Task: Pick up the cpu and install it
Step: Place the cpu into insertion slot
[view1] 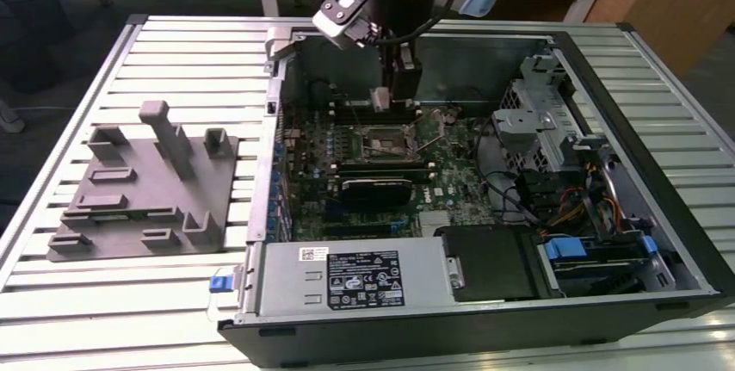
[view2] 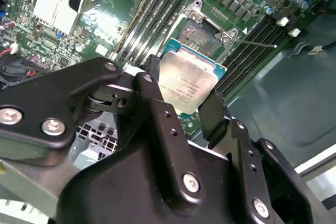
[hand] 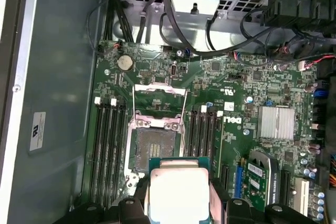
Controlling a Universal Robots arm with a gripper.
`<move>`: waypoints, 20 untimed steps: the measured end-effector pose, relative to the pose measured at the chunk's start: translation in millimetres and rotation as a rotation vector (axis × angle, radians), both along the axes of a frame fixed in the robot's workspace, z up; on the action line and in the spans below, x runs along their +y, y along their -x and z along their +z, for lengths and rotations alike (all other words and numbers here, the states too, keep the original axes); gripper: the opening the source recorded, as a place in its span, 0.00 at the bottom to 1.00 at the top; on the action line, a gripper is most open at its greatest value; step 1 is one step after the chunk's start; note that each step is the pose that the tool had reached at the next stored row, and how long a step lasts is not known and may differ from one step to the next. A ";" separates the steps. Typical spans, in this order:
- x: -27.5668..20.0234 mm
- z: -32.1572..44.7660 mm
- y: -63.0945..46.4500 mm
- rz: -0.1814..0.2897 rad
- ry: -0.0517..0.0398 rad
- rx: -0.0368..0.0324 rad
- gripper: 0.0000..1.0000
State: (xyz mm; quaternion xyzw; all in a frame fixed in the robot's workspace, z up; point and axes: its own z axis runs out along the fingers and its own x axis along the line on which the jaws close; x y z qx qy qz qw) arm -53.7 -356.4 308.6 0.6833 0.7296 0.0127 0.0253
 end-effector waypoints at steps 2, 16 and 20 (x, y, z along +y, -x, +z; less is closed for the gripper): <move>0.9 -2.3 -0.2 -0.011 -0.0001 0.0000 0.54; 2.8 -11.3 -0.5 -0.088 0.0000 0.0000 0.54; 2.8 -12.4 -0.5 -0.089 0.0001 0.0000 0.54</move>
